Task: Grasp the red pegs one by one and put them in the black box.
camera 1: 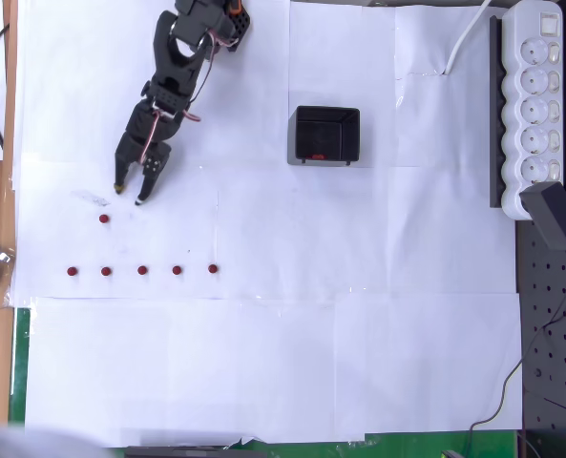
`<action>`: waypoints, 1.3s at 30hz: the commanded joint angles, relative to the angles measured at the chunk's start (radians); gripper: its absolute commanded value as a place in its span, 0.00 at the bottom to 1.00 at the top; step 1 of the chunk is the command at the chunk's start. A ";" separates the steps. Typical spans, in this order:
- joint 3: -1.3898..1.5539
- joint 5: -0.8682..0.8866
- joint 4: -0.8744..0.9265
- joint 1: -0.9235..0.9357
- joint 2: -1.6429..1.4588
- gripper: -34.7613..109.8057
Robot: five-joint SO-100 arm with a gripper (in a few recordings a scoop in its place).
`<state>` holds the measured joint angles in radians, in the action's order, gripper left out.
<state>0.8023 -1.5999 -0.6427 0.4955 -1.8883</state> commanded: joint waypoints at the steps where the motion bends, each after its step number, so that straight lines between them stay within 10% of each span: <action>1: 0.080 -0.017 -0.006 0.021 -0.052 0.34; 39: 0.327 -0.002 0.017 0.049 -0.245 0.32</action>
<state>1.1137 -1.5907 -0.6427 0.5246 -2.1230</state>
